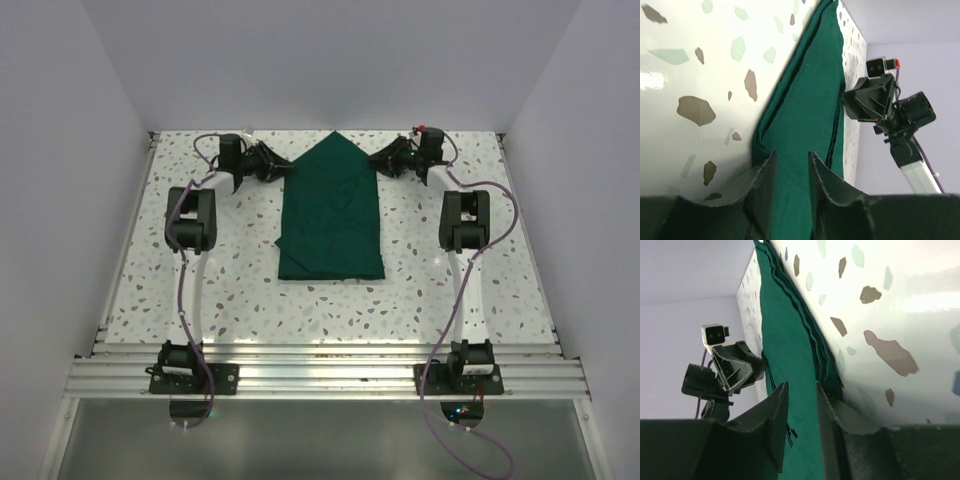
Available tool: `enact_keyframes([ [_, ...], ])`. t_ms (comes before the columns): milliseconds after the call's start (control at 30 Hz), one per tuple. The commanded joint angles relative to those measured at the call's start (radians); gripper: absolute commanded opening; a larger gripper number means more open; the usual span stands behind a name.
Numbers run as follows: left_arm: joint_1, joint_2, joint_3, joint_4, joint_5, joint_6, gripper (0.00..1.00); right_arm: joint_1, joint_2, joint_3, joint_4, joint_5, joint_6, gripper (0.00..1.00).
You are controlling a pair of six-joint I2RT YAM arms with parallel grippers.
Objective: Prepare the surgical pack
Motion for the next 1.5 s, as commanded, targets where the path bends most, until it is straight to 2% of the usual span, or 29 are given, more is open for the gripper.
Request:
enact_keyframes([
  [0,0.034,-0.12,-0.047,0.043,-0.105,0.093,0.37,-0.029,-0.11,0.011,-0.111,0.065,-0.118,0.38],
  [100,0.046,-0.142,-0.066,0.023,-0.134,0.129,0.38,-0.064,-0.135,-0.005,-0.159,0.077,-0.172,0.42],
  [133,0.046,-0.143,-0.066,0.023,-0.139,0.129,0.42,-0.066,-0.133,-0.006,-0.167,0.074,-0.192,0.44],
  [333,0.042,-0.122,-0.048,0.021,-0.159,0.112,0.47,-0.063,-0.121,-0.029,-0.199,0.071,-0.243,0.46],
  [433,0.032,-0.059,0.029,-0.025,-0.144,0.105,0.47,-0.052,-0.074,0.029,-0.243,0.054,-0.278,0.46],
  [633,0.0,-0.028,0.038,-0.038,-0.145,0.121,0.47,0.008,-0.02,0.089,-0.306,0.047,-0.349,0.47],
  [1000,-0.017,-0.01,0.035,-0.077,-0.13,0.156,0.46,0.037,0.025,0.132,-0.308,0.062,-0.341,0.46],
  [1100,-0.018,-0.002,0.038,-0.065,-0.121,0.147,0.42,0.04,0.031,0.138,-0.31,0.065,-0.336,0.43],
  [1200,-0.017,0.008,0.06,-0.06,-0.11,0.136,0.33,0.04,0.031,0.143,-0.308,0.067,-0.329,0.39],
  [1300,-0.011,0.008,0.086,-0.06,-0.102,0.119,0.16,0.04,0.028,0.164,-0.306,0.068,-0.313,0.31],
  [1367,-0.009,-0.001,0.095,-0.055,-0.098,0.101,0.1,0.038,0.026,0.178,-0.299,0.067,-0.295,0.26],
  [1400,-0.009,-0.004,0.101,-0.054,-0.096,0.098,0.03,0.038,0.026,0.195,-0.296,0.059,-0.284,0.15],
  [1467,-0.009,-0.021,0.11,-0.057,-0.087,0.089,0.0,0.04,0.023,0.219,-0.297,0.05,-0.263,0.01],
])
